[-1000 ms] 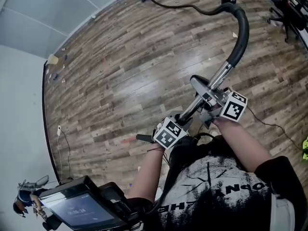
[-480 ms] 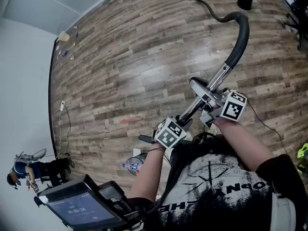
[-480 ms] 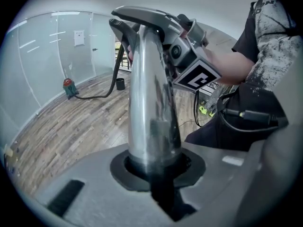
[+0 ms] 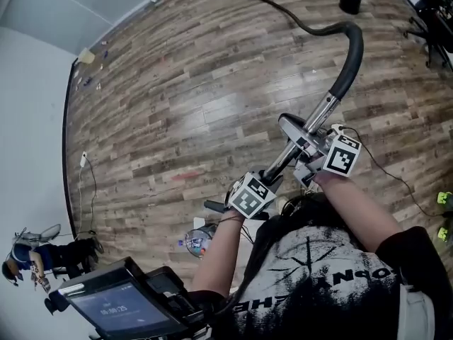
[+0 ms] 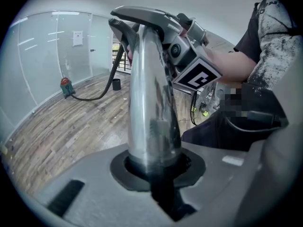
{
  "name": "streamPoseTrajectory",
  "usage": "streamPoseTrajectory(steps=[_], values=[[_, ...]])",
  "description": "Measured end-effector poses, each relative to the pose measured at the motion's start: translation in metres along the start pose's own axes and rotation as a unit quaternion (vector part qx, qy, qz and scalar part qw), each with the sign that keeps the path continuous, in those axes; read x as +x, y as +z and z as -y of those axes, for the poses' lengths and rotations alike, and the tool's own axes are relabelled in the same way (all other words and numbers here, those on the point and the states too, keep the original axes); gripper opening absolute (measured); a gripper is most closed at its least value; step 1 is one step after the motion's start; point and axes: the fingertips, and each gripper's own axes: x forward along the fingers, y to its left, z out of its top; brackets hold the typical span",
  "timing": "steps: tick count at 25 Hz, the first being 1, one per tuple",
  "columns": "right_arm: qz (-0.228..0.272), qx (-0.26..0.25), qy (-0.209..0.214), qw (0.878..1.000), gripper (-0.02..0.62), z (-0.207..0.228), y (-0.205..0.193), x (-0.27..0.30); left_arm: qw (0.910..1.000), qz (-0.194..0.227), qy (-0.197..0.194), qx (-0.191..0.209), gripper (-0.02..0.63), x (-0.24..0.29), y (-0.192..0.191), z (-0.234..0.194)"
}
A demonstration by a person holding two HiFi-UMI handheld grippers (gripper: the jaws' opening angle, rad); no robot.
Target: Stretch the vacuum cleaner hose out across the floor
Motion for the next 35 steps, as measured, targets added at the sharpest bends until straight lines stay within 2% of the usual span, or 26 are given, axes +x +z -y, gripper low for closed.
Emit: streamPoseTrajectory(steps=[8,15,21,28,35], values=[[-0.014,0.001,-0.015,1.000,0.055,-0.033,-0.063,-0.015,0.9998,0.002,-0.012,-0.014,0.069,-0.021,-0.058,0.044],[-0.044,0.039,0.003,0.998,0.055,-0.048,-0.100,-0.034,0.9985,-0.007,0.010,-0.053,0.070,-0.023,-0.087,0.080],[-0.078,0.073,0.040,0.993,0.055,-0.067,-0.112,-0.073,0.9939,-0.016,0.048,-0.098,0.069,-0.012,-0.090,0.131],[-0.126,0.124,0.045,0.983,0.055,-0.071,-0.124,-0.112,0.9840,-0.031,0.058,-0.166,0.071,0.007,-0.089,0.187],[-0.137,0.160,0.042,0.977,0.055,-0.087,-0.134,-0.158,0.9782,-0.049,0.064,-0.192,0.071,0.016,-0.092,0.241]])
